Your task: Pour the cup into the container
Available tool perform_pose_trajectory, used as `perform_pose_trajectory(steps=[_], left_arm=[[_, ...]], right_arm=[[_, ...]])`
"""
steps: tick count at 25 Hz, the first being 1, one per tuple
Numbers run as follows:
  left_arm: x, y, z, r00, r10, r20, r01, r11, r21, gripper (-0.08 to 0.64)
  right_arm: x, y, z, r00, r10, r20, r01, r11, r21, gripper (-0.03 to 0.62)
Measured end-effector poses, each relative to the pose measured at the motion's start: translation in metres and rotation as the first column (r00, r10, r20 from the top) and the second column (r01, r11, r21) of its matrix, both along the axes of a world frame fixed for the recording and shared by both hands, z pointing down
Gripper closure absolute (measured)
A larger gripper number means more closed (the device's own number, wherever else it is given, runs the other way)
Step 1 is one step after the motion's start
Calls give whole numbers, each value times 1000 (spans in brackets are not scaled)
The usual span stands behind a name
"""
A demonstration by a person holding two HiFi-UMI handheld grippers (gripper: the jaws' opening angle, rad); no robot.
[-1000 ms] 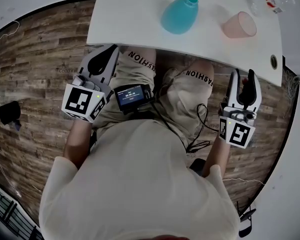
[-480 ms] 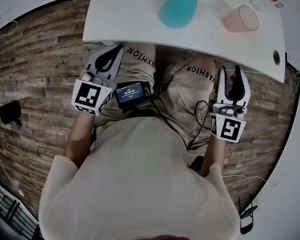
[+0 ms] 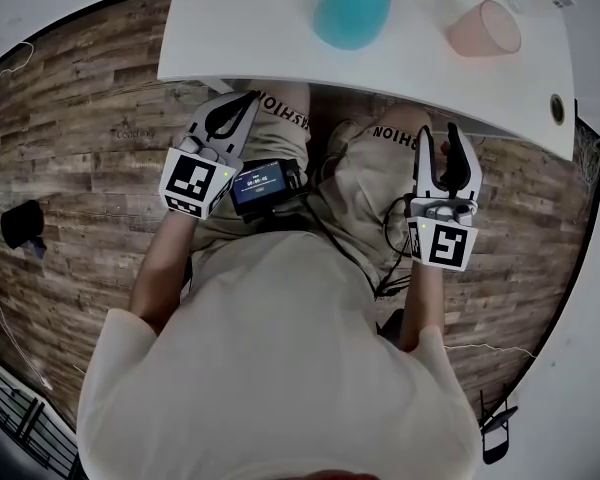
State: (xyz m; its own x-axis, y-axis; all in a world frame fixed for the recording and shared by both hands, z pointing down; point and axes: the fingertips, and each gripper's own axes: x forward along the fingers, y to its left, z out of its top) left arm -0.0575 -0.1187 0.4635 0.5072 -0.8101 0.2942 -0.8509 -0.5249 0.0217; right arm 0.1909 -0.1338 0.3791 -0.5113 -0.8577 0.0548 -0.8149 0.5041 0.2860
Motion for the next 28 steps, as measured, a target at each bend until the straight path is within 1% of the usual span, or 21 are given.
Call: perform_pose_trajectory(steps=[7, 12, 18, 24, 28], left_arm=[[14, -7, 27, 998, 60, -4, -61, 997, -40, 549], [19, -9, 35, 997, 66, -51, -70, 995, -72, 549], [22, -15, 39, 995, 86, -57, -91, 992, -88, 551], [25, -20, 41, 992, 110, -60, -116, 989, -95, 551], [27, -23, 44, 990, 114, -82, -123, 987, -106, 551]], right_arm=[[-2, -6, 31, 1000, 7, -9, -7, 999, -53, 439], [-3, -7, 60, 1000, -13, -26, 10, 992, -126, 439], [-3, -14, 91, 999, -20, -32, 13, 976, -217, 439], [-8, -15, 113, 999, -50, -21, 41, 955, -293, 439], [-11, -15, 124, 998, -63, -8, 57, 941, -332, 439]])
